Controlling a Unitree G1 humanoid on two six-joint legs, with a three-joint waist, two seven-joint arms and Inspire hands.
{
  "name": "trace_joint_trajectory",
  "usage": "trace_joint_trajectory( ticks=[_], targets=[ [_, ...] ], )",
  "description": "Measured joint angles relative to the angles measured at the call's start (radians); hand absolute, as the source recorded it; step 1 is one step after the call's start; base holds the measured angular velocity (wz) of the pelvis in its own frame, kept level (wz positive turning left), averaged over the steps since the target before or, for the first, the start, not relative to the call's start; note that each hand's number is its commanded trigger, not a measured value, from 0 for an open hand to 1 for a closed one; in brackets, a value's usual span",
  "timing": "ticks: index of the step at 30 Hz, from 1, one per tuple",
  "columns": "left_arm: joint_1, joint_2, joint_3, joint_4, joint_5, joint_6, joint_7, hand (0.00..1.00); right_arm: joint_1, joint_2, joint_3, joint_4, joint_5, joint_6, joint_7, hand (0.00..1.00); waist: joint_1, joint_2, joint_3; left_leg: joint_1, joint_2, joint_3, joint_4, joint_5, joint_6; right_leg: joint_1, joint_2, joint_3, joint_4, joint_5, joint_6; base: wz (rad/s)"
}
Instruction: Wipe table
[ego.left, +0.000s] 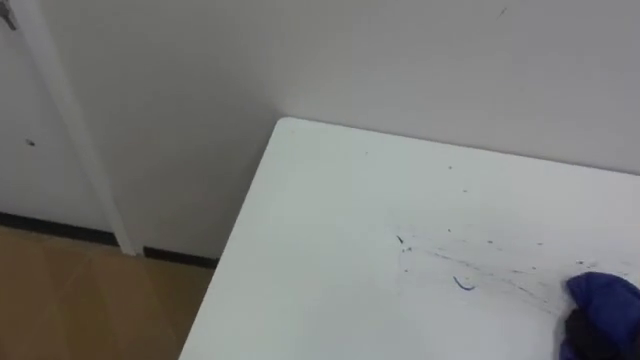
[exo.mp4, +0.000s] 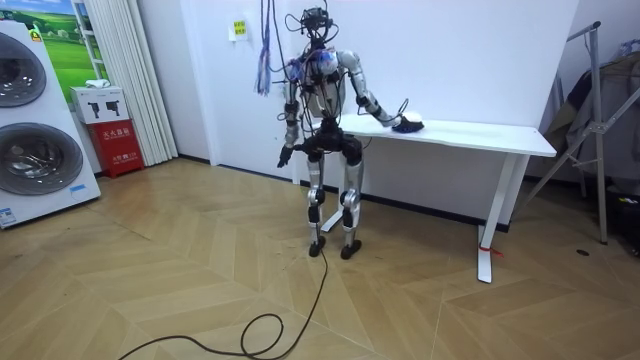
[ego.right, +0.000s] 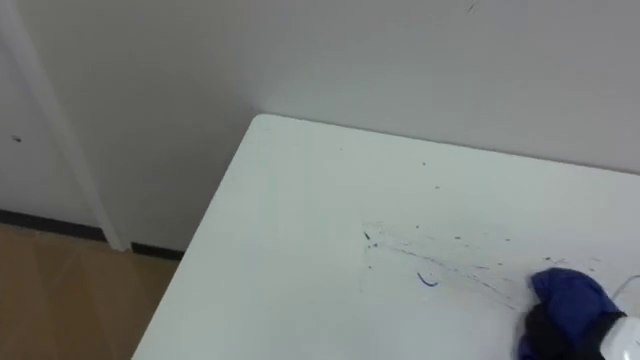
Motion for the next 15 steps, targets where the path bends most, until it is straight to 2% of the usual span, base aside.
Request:
trace_joint_trajectory(
  ticks=[1,2,3,4,5,6,8,9,11,12,13,14,15],
  targets=[
    [-0.005,0.0,-0.015,0.0,-0.011,0.0,0.001,0.0,-0.028,0.017,0.076,-0.061,-0.004,0.031,0.063,1.0,0.03,0.0,0.0021,-0.005,0.001,-0.004,0.0,-0.002,-0.005,-0.014,0.007,-0.012,0.001,0.008,-0.011,-0.71],
    [-0.006,0.0,-0.02,0.0,-0.015,0.0,0.001,0.0,-0.051,0.02,0.112,-0.083,-0.009,0.039,0.095,1.0,0.04,0.0,0.0023,-0.011,0.003,-0.004,0.002,-0.002,-0.006,-0.022,0.008,-0.017,0.002,0.012,-0.016,-0.52],
    [-0.01,0.001,-0.042,-0.001,-0.019,0.004,0.001,0.0,-0.116,0.046,0.202,-0.1,-0.029,0.05,0.149,1.0,0.051,-0.001,0.0122,-0.017,0.007,-0.005,0.003,0.0,-0.01,-0.034,0.008,-0.03,0.007,0.015,-0.022,-0.23],
    [-0.024,0.001,-0.068,-0.003,-0.021,0.005,0.0,0.0,-0.192,0.06,0.283,-0.101,-0.04,0.047,0.201,1.0,0.065,-0.004,0.0268,-0.029,0.01,-0.005,0.002,0.003,-0.014,-0.055,0.007,-0.047,0.021,0.013,-0.027,-0.1],
    [-0.033,0.0,-0.082,-0.004,-0.022,0.004,0.0,0.0,-0.225,0.064,0.315,-0.102,-0.048,0.042,0.224,1.0,0.072,-0.006,0.0329,-0.036,0.01,-0.005,0.002,0.007,-0.016,-0.064,0.006,-0.049,0.026,0.011,-0.032,0.06],
    [-0.043,-0.002,-0.104,-0.003,-0.023,0.001,0.0,0.0,-0.282,0.066,0.36,-0.103,-0.073,0.028,0.262,1.0,0.099,-0.005,0.0418,-0.05,0.01,-0.009,0.002,0.016,-0.017,-0.082,0.005,-0.052,0.036,0.008,-0.036,0.22],
    [-0.045,-0.001,-0.118,-0.004,-0.037,0.0,-0.001,0.0,-0.33,0.075,0.371,-0.103,-0.072,-0.003,0.287,1.0,0.112,-0.007,0.0404,-0.065,0.011,-0.032,0.003,0.02,-0.017,-0.091,0.0,-0.076,0.034,0.005,-0.038,0.44],
    [-0.034,0.001,-0.117,-0.005,-0.058,0.0,-0.002,0.0,-0.336,0.074,0.37,-0.102,-0.05,-0.015,0.287,1.0,0.116,-0.009,0.0383,-0.068,0.01,-0.048,0.005,0.025,-0.016,-0.09,-0.006,-0.099,0.035,-0.002,-0.037,0.54],
    [-0.018,0.012,-0.107,-0.003,-0.078,0.001,-0.009,0.0,-0.331,0.073,0.356,-0.074,-0.003,-0.026,0.285,1.0,0.117,-0.012,0.0373,-0.068,0.014,-0.052,0.008,0.026,-0.015,-0.09,-0.008,-0.107,0.036,-0.008,-0.035,0.38],
    [-0.015,0.019,-0.079,-0.002,-0.079,0.0,-0.02,0.0,-0.321,0.061,0.339,-0.054,0.018,-0.049,0.252,1.0,0.114,-0.018,0.0352,-0.079,0.015,-0.053,0.018,0.025,-0.015,-0.09,-0.013,-0.121,0.033,-0.01,-0.033,0.26],
    [-0.016,0.029,-0.044,-0.002,-0.076,-0.005,-0.034,0.0,-0.311,0.047,0.302,-0.02,0.022,-0.078,0.23,1.0,0.106,-0.023,0.0344,-0.09,0.02,-0.055,0.035,0.024,-0.013,-0.092,-0.018,-0.124,0.038,-0.012,-0.024,0.27],
    [-0.016,0.036,-0.028,-0.002,-0.075,-0.01,-0.04,0.0,-0.307,0.039,0.281,0.009,0.021,-0.09,0.216,1.0,0.102,-0.019,0.037,-0.092,0.024,-0.054,0.041,0.023,-0.013,-0.098,-0.023,-0.125,0.054,-0.019,-0.009,0.3],
    [-0.018,0.055,0.003,-0.004,-0.075,-0.02,-0.052,0.0,-0.29,0.015,0.237,0.069,0.032,-0.105,0.186,1.0,0.095,-0.027,0.0314,-0.099,0.025,-0.048,0.06,0.022,-0.013,-0.118,-0.077,-0.165,0.12,-0.044,0.016,0.25]
  ],
)
